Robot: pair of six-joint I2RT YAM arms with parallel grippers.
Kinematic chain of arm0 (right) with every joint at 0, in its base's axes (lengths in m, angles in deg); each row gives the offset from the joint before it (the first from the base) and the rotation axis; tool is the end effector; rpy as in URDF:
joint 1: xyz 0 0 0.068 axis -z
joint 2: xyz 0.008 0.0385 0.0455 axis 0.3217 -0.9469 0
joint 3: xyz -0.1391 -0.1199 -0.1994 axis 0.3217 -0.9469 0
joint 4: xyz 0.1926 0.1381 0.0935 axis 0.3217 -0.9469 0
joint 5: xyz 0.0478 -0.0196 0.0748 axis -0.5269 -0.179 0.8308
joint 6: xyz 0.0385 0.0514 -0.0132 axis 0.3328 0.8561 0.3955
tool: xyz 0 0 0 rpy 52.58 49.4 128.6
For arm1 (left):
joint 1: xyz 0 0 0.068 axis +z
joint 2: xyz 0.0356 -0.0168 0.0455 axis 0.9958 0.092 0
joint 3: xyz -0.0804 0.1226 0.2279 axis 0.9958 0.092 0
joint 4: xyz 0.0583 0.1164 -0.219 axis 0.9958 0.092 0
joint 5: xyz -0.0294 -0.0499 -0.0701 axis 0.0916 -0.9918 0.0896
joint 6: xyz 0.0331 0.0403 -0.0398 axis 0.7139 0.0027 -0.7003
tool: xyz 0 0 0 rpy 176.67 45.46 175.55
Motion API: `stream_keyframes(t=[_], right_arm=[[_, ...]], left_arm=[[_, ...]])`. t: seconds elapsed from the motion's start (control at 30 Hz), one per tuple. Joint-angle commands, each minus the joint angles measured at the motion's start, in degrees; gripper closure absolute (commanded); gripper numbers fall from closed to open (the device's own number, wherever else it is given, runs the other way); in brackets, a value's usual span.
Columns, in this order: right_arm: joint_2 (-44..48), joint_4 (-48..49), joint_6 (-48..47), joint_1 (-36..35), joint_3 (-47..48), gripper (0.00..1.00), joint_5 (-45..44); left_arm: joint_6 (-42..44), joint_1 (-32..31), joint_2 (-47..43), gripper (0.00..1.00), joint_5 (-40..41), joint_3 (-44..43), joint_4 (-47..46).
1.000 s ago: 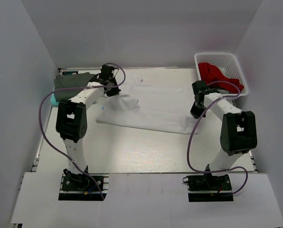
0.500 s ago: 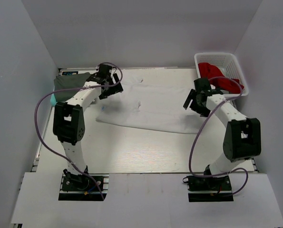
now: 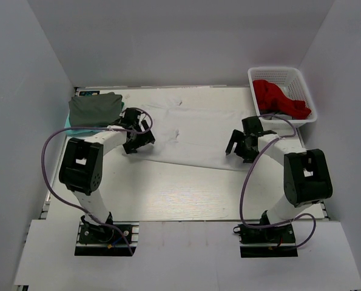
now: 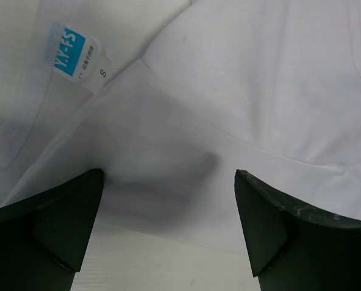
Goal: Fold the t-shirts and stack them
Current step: Fold the flattened tshirt in 1/3 of the way, then grap the side of the flattened tshirt furthest away from the robot with both arms
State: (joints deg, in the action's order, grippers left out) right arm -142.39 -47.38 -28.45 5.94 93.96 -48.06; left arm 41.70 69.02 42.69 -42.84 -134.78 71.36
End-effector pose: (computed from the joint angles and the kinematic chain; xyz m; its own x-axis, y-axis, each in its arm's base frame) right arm 0.3054 0.0664 0.1570 -0.8382 0.3369 -0.4290 0.2768 0.9404 0.1977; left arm 0.3443 -0.0945 0.1533 -0.8389 -0.4005 -0.3686 -0.3319 0.9131 -0.2367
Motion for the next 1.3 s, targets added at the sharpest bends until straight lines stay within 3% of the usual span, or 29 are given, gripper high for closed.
stream_keyframes(t=[0.0,0.2,0.33,0.5,0.6,0.73,0.83,1.0,1.13,1.27], right_arm=[[0.8,1.8,0.3,0.3,-3.9,0.10,0.0],[7.4,-1.3,2.5,-0.1,-15.4,0.10,-0.6],[17.4,-3.7,3.0,-0.7,-22.6,0.10,1.2],[34.9,-6.2,0.7,-2.1,-23.8,0.10,6.6],[40.3,-6.1,-1.7,-2.1,-18.4,0.10,6.3],[39.1,-1.1,-3.4,-1.7,-12.6,0.10,5.6],[35.4,3.9,-3.5,-1.8,-9.6,0.10,6.3],[24.8,3.8,-3.4,-1.6,-2.1,0.10,-1.0],[18.0,3.5,-3.8,-1.5,2.1,0.10,-5.7],[13.2,2.5,-3.3,-1.3,6.6,0.10,-12.5]], left_arm=[[-3.3,0.2,-2.1,0.00,2.0,6.0,2.8],[-9.0,-0.3,-14.7,0.00,2.5,22.3,7.8],[-12.4,-0.9,-29.8,0.00,-1.0,31.1,13.9],[-13.2,-0.9,-52.8,0.00,-3.3,29.7,18.9],[-10.3,-0.9,-55.8,0.00,-1.7,25.3,13.9],[-8.2,-0.9,-48.2,0.00,1.6,17.5,10.0],[-4.3,0.2,-35.6,0.00,3.4,10.3,6.6],[0.1,0.2,-13.6,0.00,14.4,-9.7,8.4],[2.3,1.4,4.9,0.00,17.7,-29.0,12.3],[4.7,2.0,15.3,0.00,17.8,-38.9,14.4]])
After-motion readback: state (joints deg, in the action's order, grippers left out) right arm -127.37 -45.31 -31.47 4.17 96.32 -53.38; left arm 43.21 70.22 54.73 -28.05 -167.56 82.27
